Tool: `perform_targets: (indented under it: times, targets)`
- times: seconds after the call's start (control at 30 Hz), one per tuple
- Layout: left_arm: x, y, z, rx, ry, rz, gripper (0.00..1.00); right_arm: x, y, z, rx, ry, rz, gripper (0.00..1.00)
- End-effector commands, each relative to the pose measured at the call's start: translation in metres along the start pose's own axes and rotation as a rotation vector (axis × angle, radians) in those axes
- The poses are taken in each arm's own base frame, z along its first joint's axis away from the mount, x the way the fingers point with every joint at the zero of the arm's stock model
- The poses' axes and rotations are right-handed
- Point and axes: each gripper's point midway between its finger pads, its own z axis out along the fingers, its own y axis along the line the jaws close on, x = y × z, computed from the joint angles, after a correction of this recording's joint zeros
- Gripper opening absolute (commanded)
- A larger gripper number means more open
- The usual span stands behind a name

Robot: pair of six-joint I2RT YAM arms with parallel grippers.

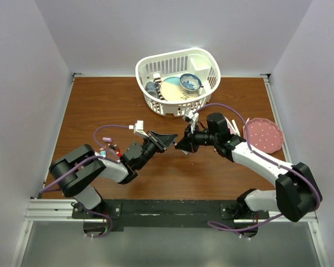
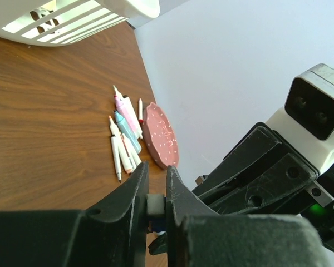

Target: Open the pen caps

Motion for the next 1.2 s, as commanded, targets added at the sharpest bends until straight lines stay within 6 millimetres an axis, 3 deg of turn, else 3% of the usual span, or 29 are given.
perform_targets:
  times: [0.0,0.07,0.1,0.17,0.2,0.3,0.4,0.43,0.47,0.53,0.57,0.63,0.67,0.7,0.73,0.8,1.0,1.17]
  targets:
    - [-0.085,-0.110,-0.013,0.391,-0.288,-0.085,0.00,0.002,0.003,0.003,-0.021,-0.008,-0.004,0.00]
    - [-0.111,-0.106,-0.016,0.366,-0.355,-0.073,0.00,0.002,0.007,0.001,-0.038,-0.012,-0.016,0.00]
    - [-0.143,-0.100,-0.019,0.331,-0.431,-0.055,0.00,0.002,0.007,0.000,-0.036,-0.014,-0.018,0.00]
    - [-0.178,-0.097,-0.023,0.289,-0.517,-0.031,0.00,0.004,0.009,-0.001,-0.041,-0.014,-0.019,0.00]
    - [-0.208,-0.087,-0.030,0.223,-0.591,-0.005,0.00,0.005,0.009,-0.001,-0.042,-0.008,-0.013,0.00]
    - [-0.251,-0.080,-0.037,0.128,-0.683,0.019,0.00,0.010,0.008,0.002,-0.047,0.010,-0.004,0.00]
    - [-0.270,-0.083,-0.047,0.113,-0.706,0.057,0.00,0.010,0.006,0.003,-0.033,0.021,-0.009,0.00]
    - [-0.271,-0.082,-0.049,0.100,-0.696,0.076,0.00,0.009,0.003,0.002,-0.017,0.019,-0.027,0.00]
    - [-0.264,-0.062,-0.046,0.013,-0.651,0.089,0.00,0.004,-0.004,0.000,0.024,0.013,-0.045,0.00]
    - [-0.257,-0.054,-0.051,-0.067,-0.593,0.115,0.00,-0.005,-0.012,-0.009,0.071,0.016,-0.111,0.00]
    - [-0.240,-0.017,-0.054,-0.225,-0.513,0.115,0.00,-0.010,-0.022,-0.017,0.103,0.010,-0.116,0.00]
    - [-0.230,0.001,-0.071,-0.331,-0.465,0.166,0.00,-0.011,-0.031,-0.032,0.128,0.039,-0.138,0.00]
    - [-0.214,0.029,-0.083,-0.451,-0.400,0.181,0.00,-0.022,-0.039,-0.042,0.144,0.029,-0.146,0.00]
    - [-0.210,0.038,-0.096,-0.494,-0.395,0.198,0.00,-0.016,-0.037,-0.049,0.125,0.060,-0.125,0.00]
    - [-0.205,0.050,-0.106,-0.550,-0.368,0.240,0.00,-0.022,-0.038,-0.053,0.120,0.059,-0.167,0.00]
    - [-0.189,0.084,-0.134,-0.698,-0.318,0.258,0.00,-0.021,-0.042,-0.061,0.134,0.062,-0.168,0.00]
    - [-0.160,0.143,-0.169,-0.944,-0.215,0.224,0.00,-0.015,-0.057,-0.067,0.190,0.085,-0.176,0.00]
    - [-0.142,0.180,-0.181,-1.117,-0.139,0.169,0.00,-0.012,-0.070,-0.075,0.234,0.097,-0.157,0.00]
